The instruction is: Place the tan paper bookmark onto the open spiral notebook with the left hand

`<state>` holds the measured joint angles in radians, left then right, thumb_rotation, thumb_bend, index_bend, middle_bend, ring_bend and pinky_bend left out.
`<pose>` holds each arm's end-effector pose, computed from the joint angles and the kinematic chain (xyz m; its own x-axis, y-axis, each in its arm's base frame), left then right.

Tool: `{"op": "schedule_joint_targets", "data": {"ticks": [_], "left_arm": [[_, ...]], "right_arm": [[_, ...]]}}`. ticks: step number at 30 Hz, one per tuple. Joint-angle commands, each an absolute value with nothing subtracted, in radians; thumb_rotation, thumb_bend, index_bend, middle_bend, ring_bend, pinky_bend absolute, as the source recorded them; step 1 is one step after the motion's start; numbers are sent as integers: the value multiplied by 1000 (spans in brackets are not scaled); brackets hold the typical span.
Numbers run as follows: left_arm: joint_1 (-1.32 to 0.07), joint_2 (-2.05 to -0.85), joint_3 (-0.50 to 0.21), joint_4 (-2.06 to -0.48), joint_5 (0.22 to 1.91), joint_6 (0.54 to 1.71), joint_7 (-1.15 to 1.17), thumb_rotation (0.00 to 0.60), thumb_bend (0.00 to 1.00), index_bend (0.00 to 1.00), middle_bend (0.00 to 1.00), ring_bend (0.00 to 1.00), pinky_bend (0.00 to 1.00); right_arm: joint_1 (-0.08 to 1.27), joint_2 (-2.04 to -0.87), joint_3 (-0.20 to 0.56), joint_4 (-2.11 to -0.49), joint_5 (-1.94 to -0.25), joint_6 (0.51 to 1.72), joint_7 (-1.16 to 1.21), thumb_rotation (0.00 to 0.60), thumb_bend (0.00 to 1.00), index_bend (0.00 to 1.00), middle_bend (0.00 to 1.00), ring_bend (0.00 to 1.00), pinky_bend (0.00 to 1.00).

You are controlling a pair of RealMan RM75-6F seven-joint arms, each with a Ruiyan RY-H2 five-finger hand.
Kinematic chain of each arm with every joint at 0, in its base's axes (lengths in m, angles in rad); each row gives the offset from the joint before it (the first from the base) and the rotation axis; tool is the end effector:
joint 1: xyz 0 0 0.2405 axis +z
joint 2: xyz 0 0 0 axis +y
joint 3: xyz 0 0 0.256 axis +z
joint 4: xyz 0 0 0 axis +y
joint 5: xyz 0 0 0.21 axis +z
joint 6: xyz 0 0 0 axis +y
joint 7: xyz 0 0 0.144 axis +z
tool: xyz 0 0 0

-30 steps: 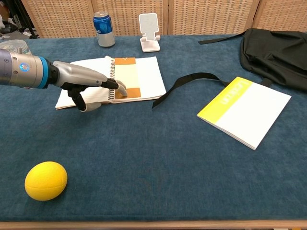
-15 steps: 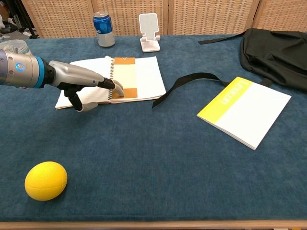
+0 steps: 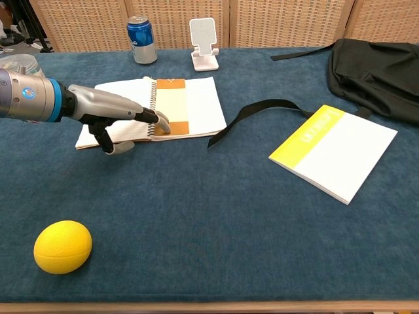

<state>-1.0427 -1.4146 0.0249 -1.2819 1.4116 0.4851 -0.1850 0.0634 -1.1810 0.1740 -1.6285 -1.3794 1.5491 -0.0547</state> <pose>-0.1552 0.3818 -0.0211 0.6801 0.5058 0.5307 0.7169 -0.6103 -0.3370 -0.3098 -0.1963 0.1709 0.3589 0.1649 0.9187 -0.9314 0.1268 0.3411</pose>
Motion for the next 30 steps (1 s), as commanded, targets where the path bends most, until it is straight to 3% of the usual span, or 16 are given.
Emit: {"op": "schedule_joint_targets", "data": {"ticks": [1, 17, 20, 25, 30], "left_arm": [[-1042, -1413, 22, -1286, 1411, 485, -185, 600, 605, 25, 0, 0, 0], [-1006, -1327, -4, -1371, 1427, 568, -209, 600, 587, 28, 0, 0, 0], [-967, -1283, -22, -1409, 1436, 660, -227, 600, 476, 30, 0, 0, 0], [-826, -1210, -30, -1490, 1446, 913, -227, 600, 36, 25, 0, 0, 0], [-625, -1154, -8, -1574, 1416, 1193, -137, 600, 0, 0, 0, 0, 0]], "right_arm": [[63, -1180, 174, -1629, -1380, 1550, -54, 600, 0, 0, 0, 0, 0], [61, -1177, 171, -1634, -1388, 1554, -48, 600, 0, 0, 0, 0, 0], [59, -1175, 170, -1637, -1395, 1558, -46, 600, 0, 0, 0, 0, 0], [57, -1170, 164, -1637, -1415, 1566, -35, 600, 0, 0, 0, 0, 0], [61, -1178, 143, -1618, -1454, 1560, -11, 600, 0, 0, 0, 0, 0]]}}
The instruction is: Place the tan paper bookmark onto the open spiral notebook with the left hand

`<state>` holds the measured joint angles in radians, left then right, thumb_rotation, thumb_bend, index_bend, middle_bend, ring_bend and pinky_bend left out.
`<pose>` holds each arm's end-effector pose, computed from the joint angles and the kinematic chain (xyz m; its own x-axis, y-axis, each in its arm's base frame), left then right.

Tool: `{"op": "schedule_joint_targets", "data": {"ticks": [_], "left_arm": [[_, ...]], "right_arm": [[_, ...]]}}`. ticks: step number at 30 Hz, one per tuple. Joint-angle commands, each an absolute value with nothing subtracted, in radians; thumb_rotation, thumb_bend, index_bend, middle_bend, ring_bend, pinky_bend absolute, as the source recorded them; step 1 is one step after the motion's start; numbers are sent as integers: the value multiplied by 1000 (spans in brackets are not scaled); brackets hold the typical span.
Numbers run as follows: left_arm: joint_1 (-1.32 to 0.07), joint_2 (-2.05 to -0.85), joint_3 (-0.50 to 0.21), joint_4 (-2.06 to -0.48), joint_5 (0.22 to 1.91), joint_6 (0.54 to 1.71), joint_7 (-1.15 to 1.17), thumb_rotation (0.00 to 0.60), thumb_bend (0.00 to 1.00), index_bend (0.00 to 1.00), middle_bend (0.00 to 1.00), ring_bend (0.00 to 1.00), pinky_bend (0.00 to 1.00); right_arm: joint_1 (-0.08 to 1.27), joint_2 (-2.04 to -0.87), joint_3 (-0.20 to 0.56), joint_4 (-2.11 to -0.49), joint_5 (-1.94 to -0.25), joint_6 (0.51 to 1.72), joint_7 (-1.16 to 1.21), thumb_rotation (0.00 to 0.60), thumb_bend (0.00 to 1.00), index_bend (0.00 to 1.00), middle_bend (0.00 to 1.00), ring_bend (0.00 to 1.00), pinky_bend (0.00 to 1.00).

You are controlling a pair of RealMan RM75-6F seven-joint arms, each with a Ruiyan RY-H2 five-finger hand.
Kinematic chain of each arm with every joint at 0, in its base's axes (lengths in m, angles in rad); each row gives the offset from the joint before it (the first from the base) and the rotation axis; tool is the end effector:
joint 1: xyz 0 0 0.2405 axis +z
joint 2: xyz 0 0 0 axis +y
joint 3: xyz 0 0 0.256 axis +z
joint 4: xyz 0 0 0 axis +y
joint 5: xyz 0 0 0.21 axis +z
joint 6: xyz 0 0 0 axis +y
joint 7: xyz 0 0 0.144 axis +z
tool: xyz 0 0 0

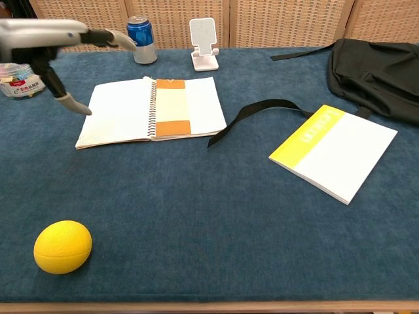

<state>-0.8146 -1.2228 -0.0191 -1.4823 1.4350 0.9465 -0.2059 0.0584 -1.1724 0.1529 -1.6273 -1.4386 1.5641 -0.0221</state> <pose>-0.1715 0.3586 0.0700 0.4395 0.2971 0.8477 0.8236 -0.5098 -0.2484 -0.3045 -0.1914 0.1697 0.3421 0.1630 0.9254 -0.9396 0.0702 0.3350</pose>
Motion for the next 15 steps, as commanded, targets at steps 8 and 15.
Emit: {"op": "schedule_joint_targets", "data": {"ticks": [8, 15], "left_arm": [[-336, -1179, 17, -1596, 1355, 1544, -87, 600, 0, 0, 0, 0, 0], [-167, -1192, 57, -1584, 1343, 1676, -113, 600, 0, 0, 0, 0, 0]], "right_arm": [[68, -1204, 123, -1584, -1519, 1579, -4, 600, 0, 0, 0, 0, 0], [55, -1202, 126, -1582, -1537, 1623, -25, 600, 0, 0, 0, 0, 0]]}}
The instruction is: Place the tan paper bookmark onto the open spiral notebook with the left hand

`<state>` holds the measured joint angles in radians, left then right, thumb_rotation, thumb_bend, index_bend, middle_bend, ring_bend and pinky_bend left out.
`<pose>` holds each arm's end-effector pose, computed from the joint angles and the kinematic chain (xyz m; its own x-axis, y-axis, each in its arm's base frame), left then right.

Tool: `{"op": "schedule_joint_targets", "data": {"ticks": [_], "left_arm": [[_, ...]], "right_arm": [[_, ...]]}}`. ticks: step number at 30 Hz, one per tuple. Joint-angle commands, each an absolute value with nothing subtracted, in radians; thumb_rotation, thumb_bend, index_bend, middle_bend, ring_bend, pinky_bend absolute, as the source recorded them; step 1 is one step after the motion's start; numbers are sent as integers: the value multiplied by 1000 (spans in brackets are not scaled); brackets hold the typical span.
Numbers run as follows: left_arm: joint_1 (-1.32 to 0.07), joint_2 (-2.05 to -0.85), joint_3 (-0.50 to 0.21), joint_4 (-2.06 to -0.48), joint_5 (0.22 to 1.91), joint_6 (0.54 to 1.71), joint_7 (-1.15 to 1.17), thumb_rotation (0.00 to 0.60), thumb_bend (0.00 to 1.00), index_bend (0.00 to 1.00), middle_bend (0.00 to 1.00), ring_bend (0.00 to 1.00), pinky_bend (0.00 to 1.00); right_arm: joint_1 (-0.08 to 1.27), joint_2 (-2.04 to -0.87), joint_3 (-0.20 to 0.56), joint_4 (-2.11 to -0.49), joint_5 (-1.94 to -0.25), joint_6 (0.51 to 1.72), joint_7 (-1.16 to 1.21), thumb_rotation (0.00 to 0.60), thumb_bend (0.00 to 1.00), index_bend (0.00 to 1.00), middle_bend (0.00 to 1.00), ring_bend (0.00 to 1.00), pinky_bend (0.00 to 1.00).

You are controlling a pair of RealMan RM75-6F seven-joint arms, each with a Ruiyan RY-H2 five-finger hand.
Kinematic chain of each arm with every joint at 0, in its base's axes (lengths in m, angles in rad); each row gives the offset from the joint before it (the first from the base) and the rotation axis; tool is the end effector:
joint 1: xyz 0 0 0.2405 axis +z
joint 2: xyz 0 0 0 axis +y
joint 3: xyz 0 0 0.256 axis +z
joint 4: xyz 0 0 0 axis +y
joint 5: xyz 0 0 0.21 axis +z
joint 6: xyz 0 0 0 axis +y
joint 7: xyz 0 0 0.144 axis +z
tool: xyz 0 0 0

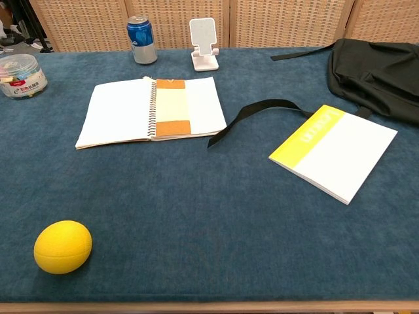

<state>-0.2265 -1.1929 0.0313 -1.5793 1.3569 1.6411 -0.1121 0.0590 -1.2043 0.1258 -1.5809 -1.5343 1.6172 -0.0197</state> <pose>-0.3013 0.2070 0.1556 0.2501 -0.1201 0.9607 0.9674 -0.0106 -0.2531 -0.2974 -0.1860 0.1619 0.3529 0.1917 0.9158 -0.9318 -0.0167 0.3626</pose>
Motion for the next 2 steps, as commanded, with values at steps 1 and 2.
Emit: {"op": "schedule_joint_targets", "data": {"ticks": [1, 2], "left_arm": [[-158, -1182, 60, -1592, 1343, 1677, -105, 600, 0, 0, 0, 0, 0], [-149, -1174, 58, -1600, 1344, 1682, -98, 600, 0, 0, 0, 0, 0]], "right_arm": [[54, -1201, 127, -1582, -1536, 1625, -26, 600, 0, 0, 0, 0, 0], [53, -1200, 127, -1583, -1534, 1625, -26, 600, 0, 0, 0, 0, 0]]}}
